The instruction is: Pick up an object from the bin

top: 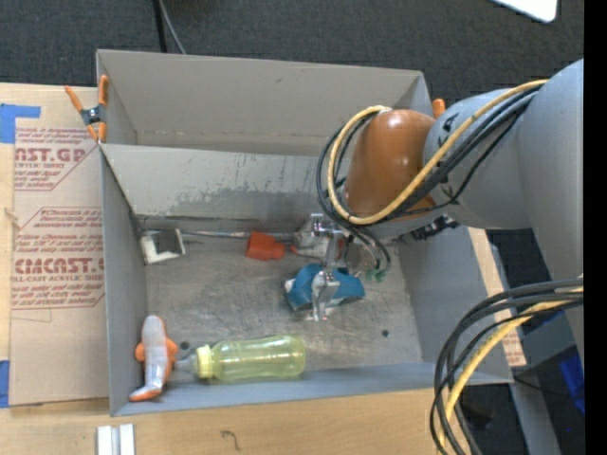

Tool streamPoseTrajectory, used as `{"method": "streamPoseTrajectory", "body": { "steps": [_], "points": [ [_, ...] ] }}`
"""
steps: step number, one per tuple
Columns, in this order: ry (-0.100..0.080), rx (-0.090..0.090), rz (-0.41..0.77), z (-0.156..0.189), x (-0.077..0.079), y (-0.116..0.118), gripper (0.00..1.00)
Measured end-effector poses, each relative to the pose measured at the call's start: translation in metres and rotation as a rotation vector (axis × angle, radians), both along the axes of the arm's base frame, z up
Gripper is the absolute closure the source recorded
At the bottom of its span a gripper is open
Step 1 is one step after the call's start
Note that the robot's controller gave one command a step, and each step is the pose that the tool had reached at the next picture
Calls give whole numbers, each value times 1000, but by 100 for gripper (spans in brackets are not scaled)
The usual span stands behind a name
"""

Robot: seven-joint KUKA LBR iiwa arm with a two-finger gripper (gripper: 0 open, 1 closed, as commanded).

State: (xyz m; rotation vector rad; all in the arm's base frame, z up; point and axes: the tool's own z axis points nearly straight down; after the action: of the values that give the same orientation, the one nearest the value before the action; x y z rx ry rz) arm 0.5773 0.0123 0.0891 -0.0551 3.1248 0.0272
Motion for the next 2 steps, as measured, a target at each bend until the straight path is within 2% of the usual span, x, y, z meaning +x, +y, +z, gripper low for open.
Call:
{"method": "streamPoseTrajectory", "body": {
  "steps": [1, 2],
  "points": [
    [4, 6, 1, 0, 1, -2, 0],
    [1, -11, 4, 0, 0, 7, 0]
  ]
}}
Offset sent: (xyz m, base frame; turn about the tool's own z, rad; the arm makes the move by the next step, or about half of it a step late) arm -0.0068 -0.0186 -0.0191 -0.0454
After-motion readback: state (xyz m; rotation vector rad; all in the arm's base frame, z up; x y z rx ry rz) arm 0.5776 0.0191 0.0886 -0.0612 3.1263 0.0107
